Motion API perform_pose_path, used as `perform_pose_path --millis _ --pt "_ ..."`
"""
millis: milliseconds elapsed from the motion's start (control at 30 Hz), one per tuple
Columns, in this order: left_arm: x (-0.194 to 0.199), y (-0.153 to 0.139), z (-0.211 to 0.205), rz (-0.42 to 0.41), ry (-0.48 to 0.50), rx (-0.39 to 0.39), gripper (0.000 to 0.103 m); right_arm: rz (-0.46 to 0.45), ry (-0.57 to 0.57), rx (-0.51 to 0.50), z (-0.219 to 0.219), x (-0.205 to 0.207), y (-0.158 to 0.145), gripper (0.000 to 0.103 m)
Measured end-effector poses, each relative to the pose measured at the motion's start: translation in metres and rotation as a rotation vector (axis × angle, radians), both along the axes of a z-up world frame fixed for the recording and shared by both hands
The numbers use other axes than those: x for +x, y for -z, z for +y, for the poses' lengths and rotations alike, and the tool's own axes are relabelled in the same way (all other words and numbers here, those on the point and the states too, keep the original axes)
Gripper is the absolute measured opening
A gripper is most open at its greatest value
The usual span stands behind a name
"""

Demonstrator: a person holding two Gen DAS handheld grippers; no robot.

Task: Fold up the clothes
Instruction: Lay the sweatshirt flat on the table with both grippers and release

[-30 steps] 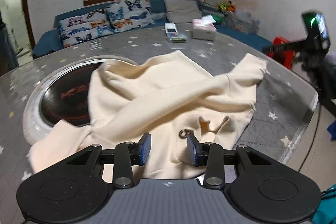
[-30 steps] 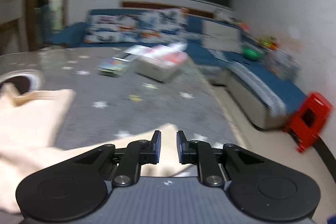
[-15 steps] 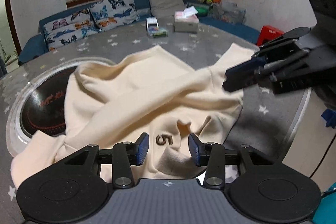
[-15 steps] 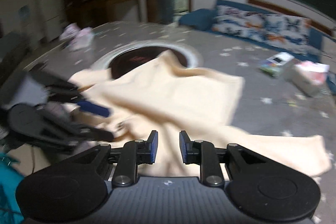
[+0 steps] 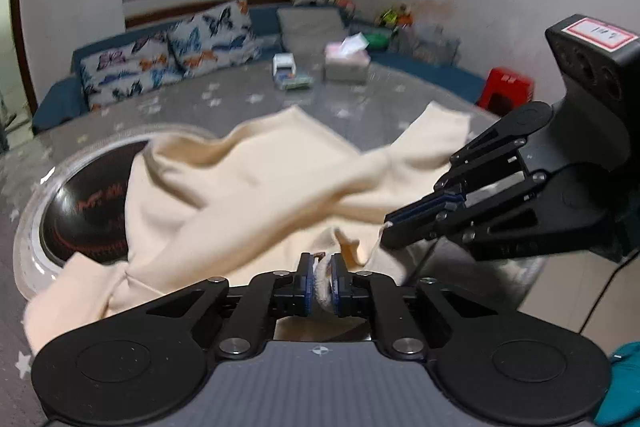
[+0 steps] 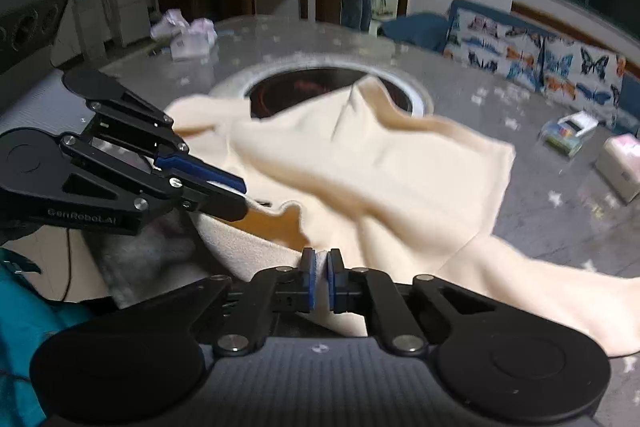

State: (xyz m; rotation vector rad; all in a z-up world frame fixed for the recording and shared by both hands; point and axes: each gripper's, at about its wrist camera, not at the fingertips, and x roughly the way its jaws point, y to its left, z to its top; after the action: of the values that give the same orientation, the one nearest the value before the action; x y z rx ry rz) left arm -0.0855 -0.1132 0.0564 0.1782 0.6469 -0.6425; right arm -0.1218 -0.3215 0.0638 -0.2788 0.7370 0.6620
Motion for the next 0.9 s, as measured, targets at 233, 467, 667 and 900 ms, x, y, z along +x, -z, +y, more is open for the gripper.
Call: perform_pose_path --millis 233,467,667,900 --pt "-0.02 0.002 0.015 0.031 0.096 -0.003 0.009 0.053 -0.107 -0.053 -0.001 -0.041 -0.008 0.004" --pt "-0.015 -0.002 0.026 0.052 0.129 -0.011 0.011 0.124 -0.146 -0.05 -0.005 -0.042 -0.007 0.007" --pt "0.013 -0.013 0.033 0.015 0.042 -0.106 0.011 0.064 -0.077 -0.007 -0.012 -0.019 -0.018 0.009" --pt "0.05 0.016 0.017 0.112 -0.038 -0.084 0.011 0.086 -0.007 0.019 -0.009 0.015 0.005 0.011"
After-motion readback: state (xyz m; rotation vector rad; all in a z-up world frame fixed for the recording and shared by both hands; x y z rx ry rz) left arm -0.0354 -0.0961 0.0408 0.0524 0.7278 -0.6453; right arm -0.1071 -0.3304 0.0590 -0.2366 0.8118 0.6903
